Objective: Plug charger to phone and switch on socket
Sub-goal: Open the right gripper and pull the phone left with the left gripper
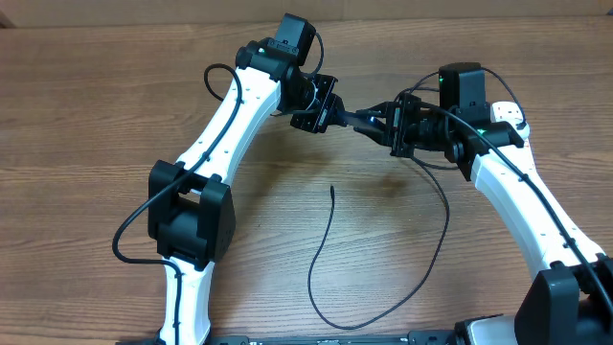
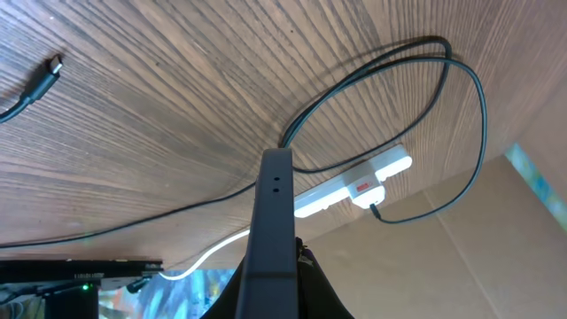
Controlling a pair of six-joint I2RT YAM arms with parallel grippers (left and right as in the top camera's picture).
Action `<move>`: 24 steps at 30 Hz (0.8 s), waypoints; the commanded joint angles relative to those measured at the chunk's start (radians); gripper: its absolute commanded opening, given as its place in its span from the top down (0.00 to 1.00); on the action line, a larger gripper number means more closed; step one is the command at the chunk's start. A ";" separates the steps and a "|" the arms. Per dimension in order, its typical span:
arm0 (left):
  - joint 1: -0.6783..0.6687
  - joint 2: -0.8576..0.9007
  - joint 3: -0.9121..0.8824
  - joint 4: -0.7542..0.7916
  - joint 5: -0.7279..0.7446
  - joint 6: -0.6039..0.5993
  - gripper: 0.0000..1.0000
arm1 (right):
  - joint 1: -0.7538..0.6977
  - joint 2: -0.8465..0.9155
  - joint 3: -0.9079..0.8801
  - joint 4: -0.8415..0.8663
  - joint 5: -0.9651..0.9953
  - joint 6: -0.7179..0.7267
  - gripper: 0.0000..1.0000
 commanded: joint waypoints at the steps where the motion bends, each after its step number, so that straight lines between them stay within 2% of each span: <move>1: -0.009 0.000 0.021 -0.011 0.000 0.061 0.95 | -0.001 -0.003 0.027 0.013 0.003 -0.026 0.72; 4: -0.009 0.000 0.021 -0.011 0.000 0.061 0.96 | -0.001 -0.003 0.027 0.013 0.003 -0.026 0.63; 6: -0.009 0.000 0.021 -0.011 0.000 0.061 0.96 | -0.001 -0.003 0.027 0.013 0.003 -0.026 0.49; 9: -0.006 0.000 0.021 -0.011 0.000 0.064 0.96 | -0.001 -0.003 0.027 0.013 0.003 -0.026 0.21; 13: 0.003 0.000 0.021 -0.011 0.000 0.068 0.96 | -0.001 -0.003 0.027 0.013 0.003 -0.026 0.02; 20: 0.034 0.000 0.021 -0.014 0.000 0.138 0.96 | -0.004 -0.003 0.027 0.013 0.007 -0.108 0.00; 24: 0.063 0.000 0.021 -0.024 0.000 0.249 0.96 | -0.004 -0.003 0.027 0.013 0.029 -0.174 0.00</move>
